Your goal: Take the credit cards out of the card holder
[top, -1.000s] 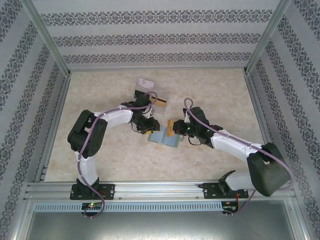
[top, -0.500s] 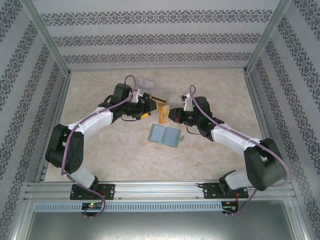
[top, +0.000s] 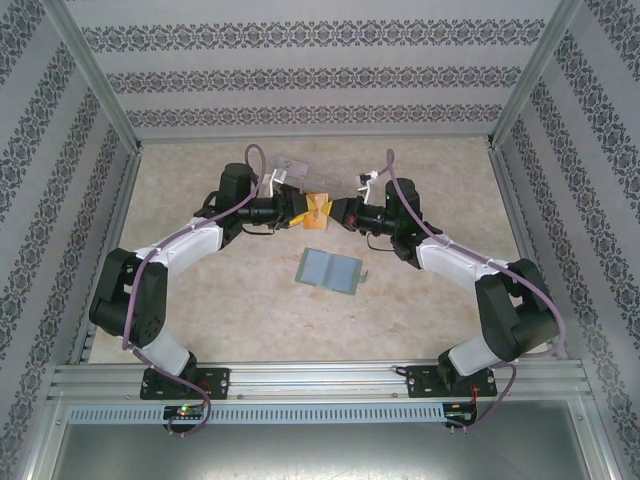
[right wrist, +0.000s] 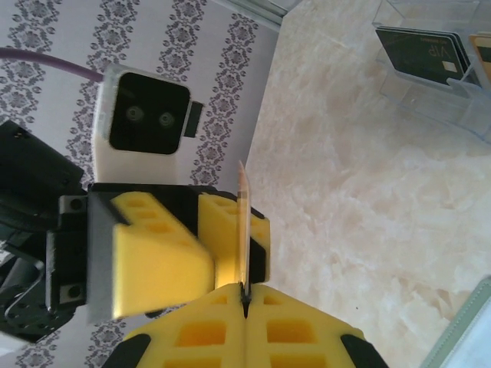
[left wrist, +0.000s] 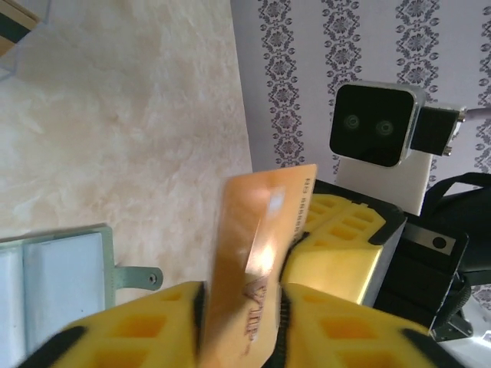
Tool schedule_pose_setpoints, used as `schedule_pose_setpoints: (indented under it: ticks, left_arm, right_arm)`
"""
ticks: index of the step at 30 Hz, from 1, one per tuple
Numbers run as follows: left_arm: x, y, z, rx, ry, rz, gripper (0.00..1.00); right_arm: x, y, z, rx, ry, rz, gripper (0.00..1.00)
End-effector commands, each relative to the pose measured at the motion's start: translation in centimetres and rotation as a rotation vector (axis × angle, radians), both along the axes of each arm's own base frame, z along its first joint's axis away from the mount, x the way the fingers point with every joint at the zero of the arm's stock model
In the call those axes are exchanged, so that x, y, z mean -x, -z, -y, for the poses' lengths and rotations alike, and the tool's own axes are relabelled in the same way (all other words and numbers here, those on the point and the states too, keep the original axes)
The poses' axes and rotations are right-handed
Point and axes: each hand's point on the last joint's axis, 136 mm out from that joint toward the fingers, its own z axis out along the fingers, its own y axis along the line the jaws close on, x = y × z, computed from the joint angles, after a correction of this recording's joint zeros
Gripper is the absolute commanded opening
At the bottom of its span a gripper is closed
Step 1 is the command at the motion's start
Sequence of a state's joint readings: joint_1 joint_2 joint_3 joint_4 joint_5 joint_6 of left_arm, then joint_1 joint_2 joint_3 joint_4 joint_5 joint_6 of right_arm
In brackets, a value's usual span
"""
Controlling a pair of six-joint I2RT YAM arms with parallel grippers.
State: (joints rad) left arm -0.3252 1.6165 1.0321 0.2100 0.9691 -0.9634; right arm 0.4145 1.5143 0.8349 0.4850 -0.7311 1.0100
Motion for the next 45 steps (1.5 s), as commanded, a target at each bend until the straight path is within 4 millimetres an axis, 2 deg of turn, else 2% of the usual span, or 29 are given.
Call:
schedule_pose_setpoints:
  ticks: [1,3,5,7,12,14,17,21,23,25,28,30,32,36,41,45]
  left_arm:
    - [0.2,-2.9,-0.1,0.069,0.016,0.077,0.2]
    - [0.2,-3.1,-0.2,0.076,0.007,0.081,0.09]
    - [-0.1,-3.2,-0.3,0.084,-0.017,0.076,0.05]
    - [-0.4,-3.3,-0.6,0.086,-0.055,0.064,0.02]
    - [-1.0,-3.6,-1.1,0.098,-0.127,0.044,0.0]
    - [-1.1,-3.6,-1.3,0.099,-0.145,0.037,0.0]
    - [-1.1,-3.2,-1.4,0.093,-0.16,0.018,0.0]
    - [-1.2,-2.2,-1.5,0.089,-0.167,-0.032,0.0]
    - [-1.1,-1.2,-1.8,0.059,-0.178,-0.065,0.11]
    - [-1.1,0.2,-2.7,-0.006,-0.209,-0.1,0.27]
    - [-0.8,2.7,-4.8,-0.144,-0.268,-0.151,0.52]
    - [-0.4,4.5,-6.5,-0.249,-0.3,-0.185,0.63]
    - [0.0,6.0,-8.3,-0.337,-0.33,-0.214,0.7]
    - [0.9,7.3,-10.8,-0.443,-0.345,-0.237,0.79]
    - [2.0,7.7,-12.5,-0.55,-0.326,-0.232,0.88]
    - [2.6,7.4,-13.8,-0.608,-0.324,-0.206,0.97]
  right_arm:
    - [-0.2,-1.5,-0.4,-0.053,-0.027,0.02,0.0]
    - [-0.2,-1.7,-0.4,-0.067,-0.026,0.011,0.0]
    - [-0.2,-2.0,-0.5,-0.089,-0.024,0.011,0.06]
    - [-0.3,-2.2,-0.4,-0.109,0.001,0.001,0.15]
    - [-0.1,-2.3,-0.9,-0.162,0.045,-0.04,0.22]
    - [-0.1,-2.4,-1.3,-0.19,0.05,-0.048,0.22]
    - [-0.2,-2.5,-1.7,-0.224,0.061,-0.055,0.16]
    - [-0.6,-1.6,-2.0,-0.198,0.079,-0.061,0.02]
    - [-0.8,-0.8,-2.0,-0.153,0.085,-0.059,0.0]
    - [-1.1,0.6,-1.9,-0.068,0.097,-0.053,0.0]
    - [-1.6,2.7,-1.3,0.118,0.114,-0.011,0.0]
    - [-2.1,3.9,-0.8,0.233,0.114,0.028,0.0]
    - [-2.9,5.2,-0.2,0.366,0.108,0.069,0.0]
    - [-4.2,7.1,0.3,0.619,0.045,0.175,0.0]
    - [-6.6,7.2,0.4,0.854,-0.068,0.359,0.0]
    - [-7.9,6.7,-0.2,0.971,-0.202,0.502,0.0]
